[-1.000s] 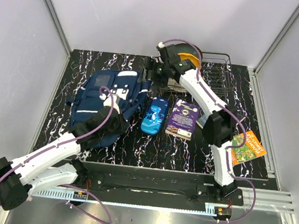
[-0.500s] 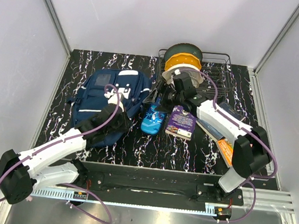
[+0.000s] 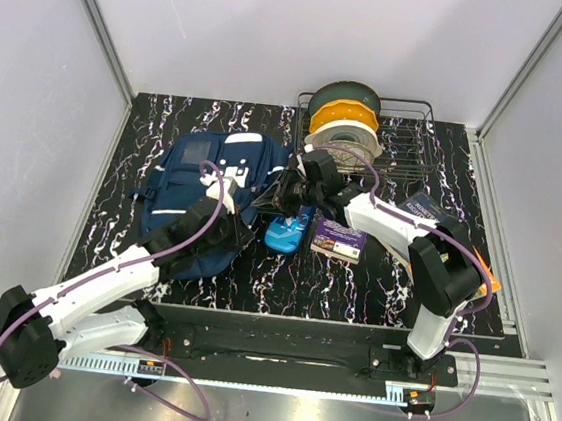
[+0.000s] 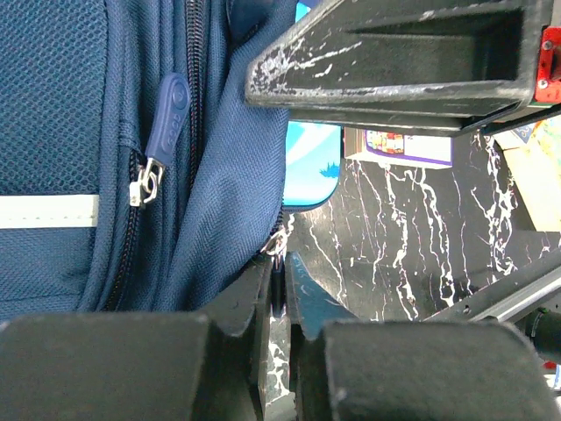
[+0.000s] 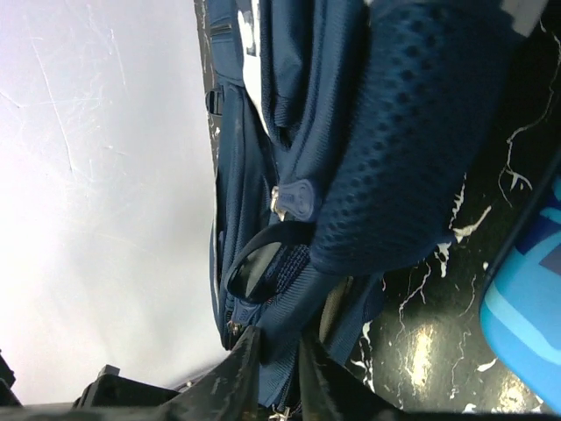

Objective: Pack the student bag
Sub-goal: Unzip the student bag at the center of the board.

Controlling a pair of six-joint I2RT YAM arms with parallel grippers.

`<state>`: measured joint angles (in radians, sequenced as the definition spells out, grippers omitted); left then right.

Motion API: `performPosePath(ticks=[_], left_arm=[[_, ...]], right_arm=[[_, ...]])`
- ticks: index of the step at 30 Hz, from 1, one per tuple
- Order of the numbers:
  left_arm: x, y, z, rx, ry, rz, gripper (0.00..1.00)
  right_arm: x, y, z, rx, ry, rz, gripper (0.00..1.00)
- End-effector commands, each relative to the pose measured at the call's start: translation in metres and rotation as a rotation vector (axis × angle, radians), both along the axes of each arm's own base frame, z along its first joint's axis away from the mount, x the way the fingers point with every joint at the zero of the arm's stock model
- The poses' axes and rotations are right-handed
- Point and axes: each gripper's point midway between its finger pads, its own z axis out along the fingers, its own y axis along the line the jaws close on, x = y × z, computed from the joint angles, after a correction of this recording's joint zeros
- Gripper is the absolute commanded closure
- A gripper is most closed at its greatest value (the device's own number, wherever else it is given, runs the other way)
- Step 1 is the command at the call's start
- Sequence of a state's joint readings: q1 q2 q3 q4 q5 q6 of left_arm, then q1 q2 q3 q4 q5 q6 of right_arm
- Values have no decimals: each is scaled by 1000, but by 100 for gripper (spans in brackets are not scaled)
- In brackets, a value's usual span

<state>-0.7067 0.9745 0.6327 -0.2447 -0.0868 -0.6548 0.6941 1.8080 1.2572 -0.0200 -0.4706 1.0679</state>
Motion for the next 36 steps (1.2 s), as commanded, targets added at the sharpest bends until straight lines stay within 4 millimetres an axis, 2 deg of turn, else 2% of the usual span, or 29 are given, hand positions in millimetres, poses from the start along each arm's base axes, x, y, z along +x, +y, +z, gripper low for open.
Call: performPosePath(ticks=[1, 4, 6, 8, 10, 11, 12, 14, 15, 16, 17, 18, 19, 20, 21, 24, 26, 27, 28, 29, 30, 31, 32, 33, 34, 35, 36], left_arm=[[8, -16, 38, -110, -119, -46, 100], [6, -17, 36, -107, -116, -58, 100], [5, -16, 37, -106, -120, -62, 100], [3, -10, 36, -87, -112, -48, 100], [-3, -1, 28, -50, -83, -31, 100], [-4, 6, 29, -40, -83, -5, 100], [-7, 12, 25, -25, -72, 7, 100], [-17, 25, 18, -4, -47, 37, 100], [-20, 28, 17, -3, -43, 42, 100], [-26, 34, 11, 11, -18, 47, 100], [-30, 38, 13, -5, -17, 63, 100], [-34, 41, 13, -9, -8, 73, 100], [-41, 48, 6, 10, 24, 85, 100], [-44, 52, 8, -6, 27, 110, 100], [-47, 55, 8, -9, 33, 120, 100], [-53, 59, 7, -33, 36, 133, 100], [-50, 54, 11, -50, 17, 116, 100], [-47, 52, 13, -54, 13, 111, 100], [-44, 46, 13, -51, 14, 100, 100], [-40, 42, 18, -58, 5, 91, 100], [-36, 39, 20, -60, -2, 86, 100], [-30, 32, 20, -59, -4, 75, 100], [-26, 28, 26, -68, -15, 70, 100], [-23, 24, 29, -73, -22, 62, 100], [-17, 18, 30, -76, -29, 57, 100], [-13, 13, 36, -83, -41, 46, 100], [-10, 10, 38, -86, -46, 38, 100]], right_arm=[[1, 5, 24, 54, -68, 7, 79], [0, 7, 19, 43, -68, 34, 100], [8, 6, 17, 33, -83, 28, 100], [30, -12, 9, -8, -79, -23, 100], [56, -21, 27, -9, -130, -49, 100], [73, -36, 16, -57, -124, -61, 100], [91, -34, 46, -34, -189, -57, 100], [108, -40, 31, -95, -175, -23, 100], [124, -36, 58, -79, -243, -25, 100], [131, -35, 60, -89, -255, -12, 100], [134, -37, 33, -153, -200, 10, 100], [149, -38, 51, -150, -244, -7, 100], [160, -41, 37, -183, -231, -27, 100], [163, -44, 31, -202, -214, -31, 100], [173, -49, 39, -194, -224, -49, 100], [169, -42, 26, -164, -167, -8, 100], [155, -34, 37, -125, -181, 37, 74], [144, -35, 22, -132, -144, 52, 60], [132, -35, 41, -102, -167, 67, 39], [130, -33, 50, -62, -192, 58, 33], [114, -40, 26, -73, -128, 59, 29], [103, -45, 48, -41, -159, 49, 27], [98, -45, 54, -14, -172, 37, 25], [83, -53, 33, -36, -116, 31, 24], [73, -60, 46, -29, -133, 16, 24], [66, -61, 47, -20, -130, 6, 24], [50, -68, 25, -42, -78, -1, 24]])
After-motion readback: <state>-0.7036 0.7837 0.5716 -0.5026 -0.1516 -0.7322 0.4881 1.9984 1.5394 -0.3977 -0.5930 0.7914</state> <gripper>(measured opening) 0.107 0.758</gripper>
